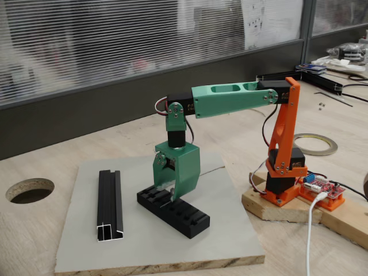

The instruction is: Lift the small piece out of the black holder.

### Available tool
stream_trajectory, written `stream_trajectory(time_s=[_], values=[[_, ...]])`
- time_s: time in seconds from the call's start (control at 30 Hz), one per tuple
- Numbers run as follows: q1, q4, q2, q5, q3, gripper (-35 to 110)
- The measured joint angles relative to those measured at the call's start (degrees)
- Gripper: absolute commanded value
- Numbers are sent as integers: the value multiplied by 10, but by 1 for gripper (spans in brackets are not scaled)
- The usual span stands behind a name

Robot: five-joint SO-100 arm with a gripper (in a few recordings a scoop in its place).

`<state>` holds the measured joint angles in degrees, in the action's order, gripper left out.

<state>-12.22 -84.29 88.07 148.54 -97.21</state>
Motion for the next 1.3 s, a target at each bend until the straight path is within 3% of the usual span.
stream_trajectory(time_s=[0.23, 0.87, 1.3], values=[[44, -22, 13, -33, 0, 40], [42, -52, 13, -51, 0, 40], [-11, -50, 13, -51, 0, 40]])
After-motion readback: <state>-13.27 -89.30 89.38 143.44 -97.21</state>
